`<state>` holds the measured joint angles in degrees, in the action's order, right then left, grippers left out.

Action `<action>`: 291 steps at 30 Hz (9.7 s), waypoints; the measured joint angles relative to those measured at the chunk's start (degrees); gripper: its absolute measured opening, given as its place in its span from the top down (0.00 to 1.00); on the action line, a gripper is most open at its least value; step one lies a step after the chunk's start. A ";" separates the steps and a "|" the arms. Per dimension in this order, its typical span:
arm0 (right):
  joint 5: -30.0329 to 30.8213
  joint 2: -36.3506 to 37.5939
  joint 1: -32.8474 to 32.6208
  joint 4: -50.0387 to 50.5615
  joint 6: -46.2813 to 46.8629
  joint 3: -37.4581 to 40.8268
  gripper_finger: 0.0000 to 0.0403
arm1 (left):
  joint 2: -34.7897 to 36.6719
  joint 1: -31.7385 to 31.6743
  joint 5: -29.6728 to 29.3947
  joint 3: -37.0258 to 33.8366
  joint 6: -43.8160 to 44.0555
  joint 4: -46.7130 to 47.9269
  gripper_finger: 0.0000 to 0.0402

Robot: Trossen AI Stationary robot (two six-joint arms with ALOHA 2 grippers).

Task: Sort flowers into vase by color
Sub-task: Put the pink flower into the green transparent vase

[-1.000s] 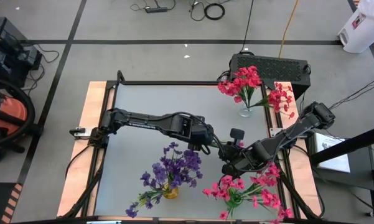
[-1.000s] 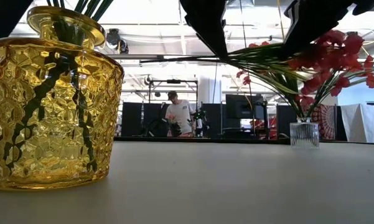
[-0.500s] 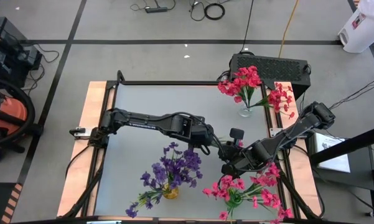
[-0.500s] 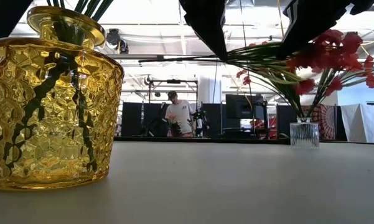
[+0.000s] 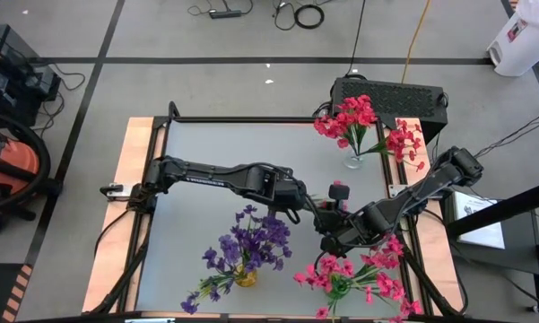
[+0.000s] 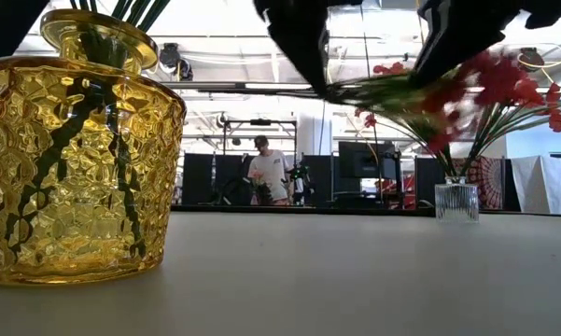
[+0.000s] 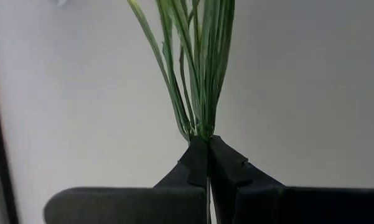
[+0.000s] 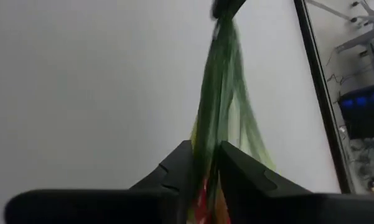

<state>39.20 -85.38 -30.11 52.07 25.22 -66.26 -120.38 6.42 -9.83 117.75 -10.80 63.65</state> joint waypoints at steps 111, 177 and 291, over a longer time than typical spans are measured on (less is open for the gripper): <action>50.65 36.00 -48.73 14.63 15.49 7.44 0.66 | 8.96 -3.97 23.15 3.17 -19.53 -49.76 1.00; 30.95 35.98 -28.21 -39.01 -38.17 7.41 0.71 | -6.69 -5.49 34.87 3.13 -1.49 -77.75 0.99; -52.45 31.40 13.82 -27.52 -0.80 7.46 1.00 | 62.27 -6.38 11.52 -57.46 5.38 -30.34 0.62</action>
<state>-13.25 -53.99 -16.28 24.55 24.42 -58.81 -58.11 0.03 1.69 60.29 -5.42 33.31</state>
